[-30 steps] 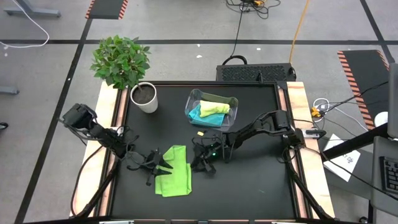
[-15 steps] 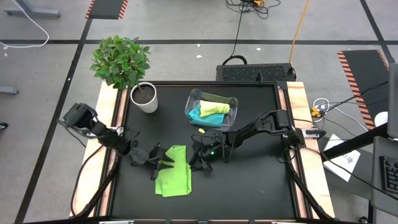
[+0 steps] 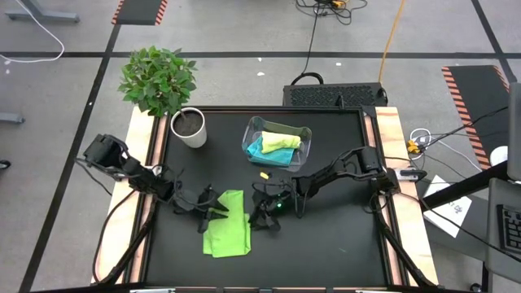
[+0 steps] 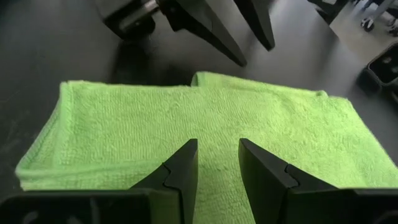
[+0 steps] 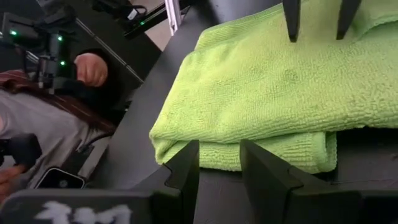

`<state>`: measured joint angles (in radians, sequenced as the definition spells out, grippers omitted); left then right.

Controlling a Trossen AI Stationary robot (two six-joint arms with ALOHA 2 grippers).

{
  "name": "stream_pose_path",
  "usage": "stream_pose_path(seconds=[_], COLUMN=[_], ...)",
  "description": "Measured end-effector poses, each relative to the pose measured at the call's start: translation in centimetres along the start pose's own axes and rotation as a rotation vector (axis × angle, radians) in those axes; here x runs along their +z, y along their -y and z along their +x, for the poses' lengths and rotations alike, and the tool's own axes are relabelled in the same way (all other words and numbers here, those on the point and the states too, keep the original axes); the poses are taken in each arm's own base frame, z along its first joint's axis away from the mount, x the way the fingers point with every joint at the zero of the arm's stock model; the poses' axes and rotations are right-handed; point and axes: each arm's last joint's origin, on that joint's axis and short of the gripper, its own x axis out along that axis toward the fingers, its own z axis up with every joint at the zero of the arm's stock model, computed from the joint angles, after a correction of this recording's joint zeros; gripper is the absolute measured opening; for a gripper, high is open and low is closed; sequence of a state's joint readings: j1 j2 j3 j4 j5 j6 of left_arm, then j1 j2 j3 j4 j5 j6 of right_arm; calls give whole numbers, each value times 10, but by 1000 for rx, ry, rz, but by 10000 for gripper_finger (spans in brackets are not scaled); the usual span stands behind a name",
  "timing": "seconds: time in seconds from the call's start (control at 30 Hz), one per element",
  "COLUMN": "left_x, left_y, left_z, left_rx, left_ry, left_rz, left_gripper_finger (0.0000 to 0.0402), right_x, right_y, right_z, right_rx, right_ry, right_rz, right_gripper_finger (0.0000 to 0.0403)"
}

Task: Fold microfiber towels
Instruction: Fold the green towel

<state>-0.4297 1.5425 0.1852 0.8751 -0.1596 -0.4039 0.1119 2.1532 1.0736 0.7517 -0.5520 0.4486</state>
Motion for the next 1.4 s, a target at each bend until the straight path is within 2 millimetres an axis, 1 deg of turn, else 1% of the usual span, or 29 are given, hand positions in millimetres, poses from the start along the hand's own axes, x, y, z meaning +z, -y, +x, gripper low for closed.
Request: stream_pose_path(seconds=[0.07,0.2,0.4,0.47,0.6,0.77,0.97,1.07,1.23,1.4], left_x=[-1,-3,-4,-4,-5,-6,-7,-7,-8,-10], left_y=[2,4,5,5,4,3,2,2,3,7], left_z=[0,-1,-1,-1,-1,-1,-1,-1,-1,-2], left_rx=[-5,-9,-6,-1,8,39,47,46,43,23], left_ry=[-8,-13,-20,-19,-26,-32,-43,-45,-46,-52], left_rz=[11,19,24,38,57,66,80,98,114,146], left_gripper_finger=[118,118,118,118,118,118,118,118,118,118], right_x=[2,8,6,5,4,13,31,38,54,58], right_y=[-4,-17,-33,-35,-32,-22,-9,3,28,48], right_z=[4,15,28,29,29,23,17,11,-8,-24], right_rx=[10,39,39,19,-37,-56,-95,-137,-156,-179], right_ry=[2,-18,-87,-90,-77,-40,-30,-45,-20,-25], right_rz=[-6,-26,2,42,118,193,230,267,307,356], right_gripper_finger=[107,107,107,107,107,107,107,107,107,107])
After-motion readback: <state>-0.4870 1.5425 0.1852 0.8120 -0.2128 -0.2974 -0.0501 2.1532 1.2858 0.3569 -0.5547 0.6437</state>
